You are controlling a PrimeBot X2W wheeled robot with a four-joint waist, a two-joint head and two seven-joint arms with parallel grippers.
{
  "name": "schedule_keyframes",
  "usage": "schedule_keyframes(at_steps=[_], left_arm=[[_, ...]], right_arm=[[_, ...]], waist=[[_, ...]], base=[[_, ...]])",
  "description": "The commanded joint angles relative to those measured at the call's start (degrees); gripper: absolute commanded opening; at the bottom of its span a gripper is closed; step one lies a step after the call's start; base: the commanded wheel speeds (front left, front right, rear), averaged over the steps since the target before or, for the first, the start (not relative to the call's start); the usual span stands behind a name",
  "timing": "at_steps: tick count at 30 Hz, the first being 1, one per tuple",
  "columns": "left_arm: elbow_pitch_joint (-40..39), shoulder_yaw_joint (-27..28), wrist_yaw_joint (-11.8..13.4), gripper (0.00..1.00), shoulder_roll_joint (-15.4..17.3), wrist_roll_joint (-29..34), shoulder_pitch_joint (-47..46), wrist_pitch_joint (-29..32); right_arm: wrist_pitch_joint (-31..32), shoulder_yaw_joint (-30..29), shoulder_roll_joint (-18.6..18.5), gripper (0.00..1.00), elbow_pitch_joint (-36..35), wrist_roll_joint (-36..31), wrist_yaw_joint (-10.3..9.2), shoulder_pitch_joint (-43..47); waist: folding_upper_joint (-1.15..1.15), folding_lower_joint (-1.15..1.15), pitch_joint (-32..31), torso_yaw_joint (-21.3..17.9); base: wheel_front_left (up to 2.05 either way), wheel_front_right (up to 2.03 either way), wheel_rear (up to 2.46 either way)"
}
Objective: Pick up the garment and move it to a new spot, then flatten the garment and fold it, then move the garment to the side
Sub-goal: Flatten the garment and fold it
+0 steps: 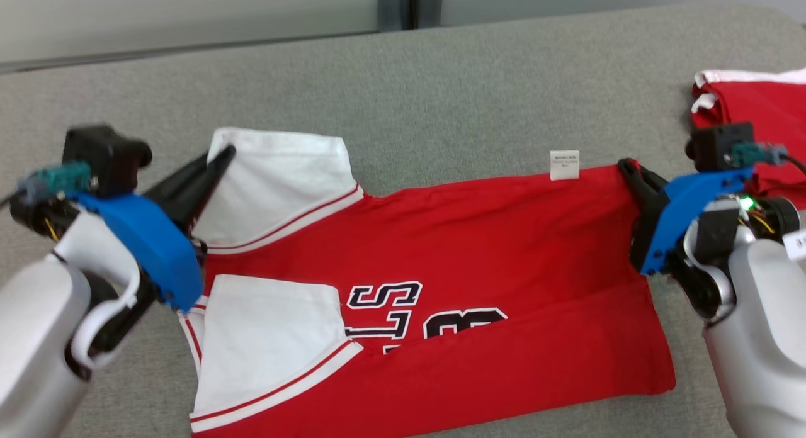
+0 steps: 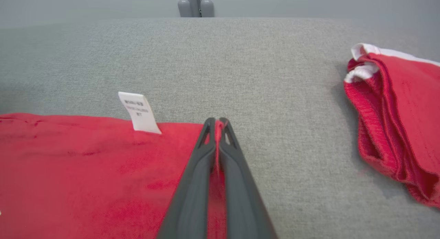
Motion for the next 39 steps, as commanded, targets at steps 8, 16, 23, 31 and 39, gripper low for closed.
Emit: schedule_keyframes(at_steps=[8,16,23,31,39], left_arm=[[-7.2,-0.3,4.4,0.0,0.8,0.7,16.0,-11.2],[-5.6,-2.8,4.6,0.0,-0.7,0.2,24.7,-16.4],[-3.4,-3.9,4.0,0.0,-1.0,0.1,28.2,-19.3],[-0.5,-3.5,3.3,0.33,-2.1,-1.2,31.0,-23.5],[2.2,-0.6,2.9,1.0,-4.7,-3.7,34.8,-27.8]], right_arm=[[-1.0,-4.6,0.4,0.0,-11.9,3.2,0.01,15.1],[0.0,-9.3,4.1,0.0,-20.6,2.0,0.01,26.1],[-0.8,-9.8,6.2,0.0,-21.9,0.0,0.01,29.6],[-4.6,-10.8,7.7,0.54,-20.9,-0.8,0.01,31.9],[-8.8,-12.2,8.4,1.0,-19.8,-0.8,0.01,35.4]], waist=[[0.0,0.01,-5.7,1.3],[0.0,0.01,-7.2,1.9],[0.0,0.01,-7.9,1.4],[0.0,0.01,-9.0,1.6],[0.0,0.01,-10.7,1.6]], base=[[0.0,0.0,0.0],[0.0,0.0,0.0],[0.0,0.0,0.0],[0.0,0.0,0.0],[0.0,0.0,0.0]])
